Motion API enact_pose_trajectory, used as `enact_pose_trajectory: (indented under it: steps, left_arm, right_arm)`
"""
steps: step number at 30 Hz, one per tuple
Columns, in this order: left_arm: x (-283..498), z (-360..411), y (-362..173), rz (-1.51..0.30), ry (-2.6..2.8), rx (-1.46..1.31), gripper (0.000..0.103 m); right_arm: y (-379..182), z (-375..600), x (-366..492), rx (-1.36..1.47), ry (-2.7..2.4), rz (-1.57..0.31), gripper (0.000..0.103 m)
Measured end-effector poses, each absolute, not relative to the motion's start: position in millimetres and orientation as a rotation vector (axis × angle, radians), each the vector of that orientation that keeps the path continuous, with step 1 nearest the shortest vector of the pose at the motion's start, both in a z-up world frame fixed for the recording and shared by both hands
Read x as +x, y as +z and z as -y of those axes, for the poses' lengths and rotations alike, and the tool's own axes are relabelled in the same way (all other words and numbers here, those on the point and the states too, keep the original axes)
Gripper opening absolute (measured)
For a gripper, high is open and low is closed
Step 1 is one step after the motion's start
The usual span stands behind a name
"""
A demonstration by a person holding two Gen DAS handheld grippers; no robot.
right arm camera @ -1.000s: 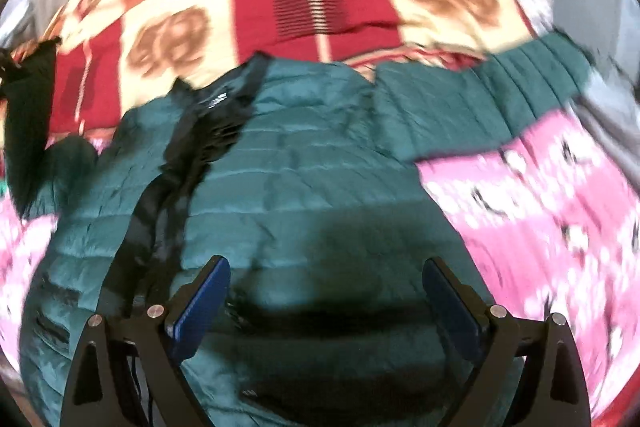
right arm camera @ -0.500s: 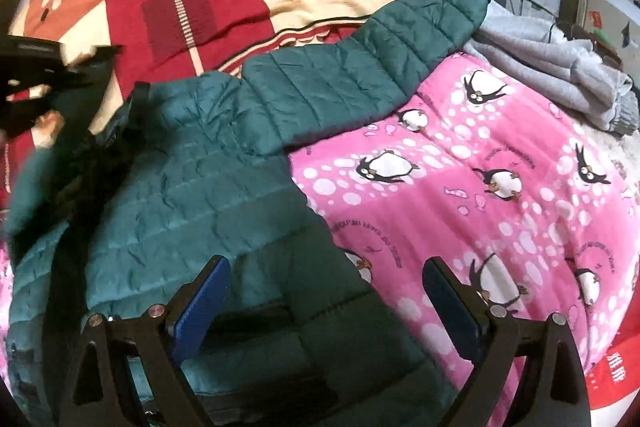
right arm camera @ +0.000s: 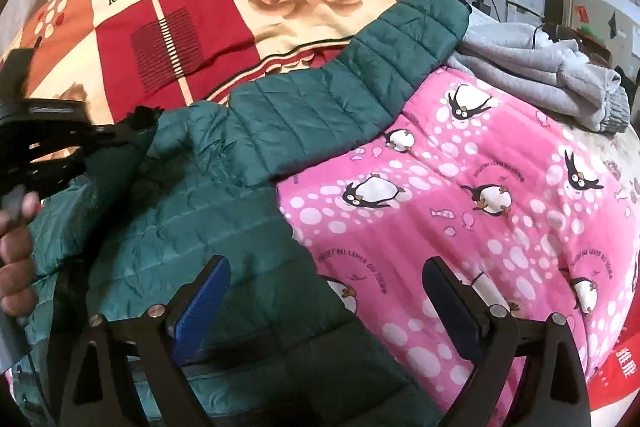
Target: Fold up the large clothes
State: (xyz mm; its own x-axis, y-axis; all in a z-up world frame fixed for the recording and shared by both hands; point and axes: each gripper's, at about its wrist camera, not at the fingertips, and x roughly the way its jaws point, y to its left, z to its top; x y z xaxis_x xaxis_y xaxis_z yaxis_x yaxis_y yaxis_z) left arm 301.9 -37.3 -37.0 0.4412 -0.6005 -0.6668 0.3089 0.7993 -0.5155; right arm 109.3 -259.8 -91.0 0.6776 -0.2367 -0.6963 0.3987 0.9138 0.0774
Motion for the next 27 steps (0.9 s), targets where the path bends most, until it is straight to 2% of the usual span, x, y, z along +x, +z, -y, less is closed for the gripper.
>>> enact_pose_trajectory:
  steps: [2, 7, 14, 19, 23, 24, 26, 27]
  left_arm:
    - [295, 9, -30, -0.941, -0.576, -0.389, 0.041]
    - [280, -67, -23, -0.862, -0.433, -0.399, 0.041]
    - [268, -171, -59, -0.813, 0.042, -0.241, 0.041]
    - [262, -200, -86, -0.809, 0.102, -0.364, 0.041]
    - [247, -200, -95, -0.756, 0.102, -0.405, 0.041]
    - [245, -202, -97, -0.749, 0.100, -0.417, 0.041]
    - [235, -208, -102, -0.740, 0.099, -0.450, 0.041]
    - [232, -212, -105, -0.736, 0.105, -0.476, 0.041]
  right_arm:
    - [-89, 259, 108, 0.226, -0.364, -0.733, 0.096]
    - [-86, 251, 108, 0.198, -0.352, -0.719, 0.096]
    - [-69, 231, 116, 0.170, -0.167, -0.643, 0.096]
    - [-55, 213, 161, 0.147, 0.162, -0.643, 0.095]
    - [-65, 215, 212, 0.193, 0.293, -0.688, 0.095]
    - [-72, 215, 226, 0.216, 0.331, -0.718, 0.093]
    - [-89, 217, 256, 0.305, 0.386, -0.779, 0.083]
    - [-98, 217, 268, 0.335, 0.389, -0.808, 0.083]
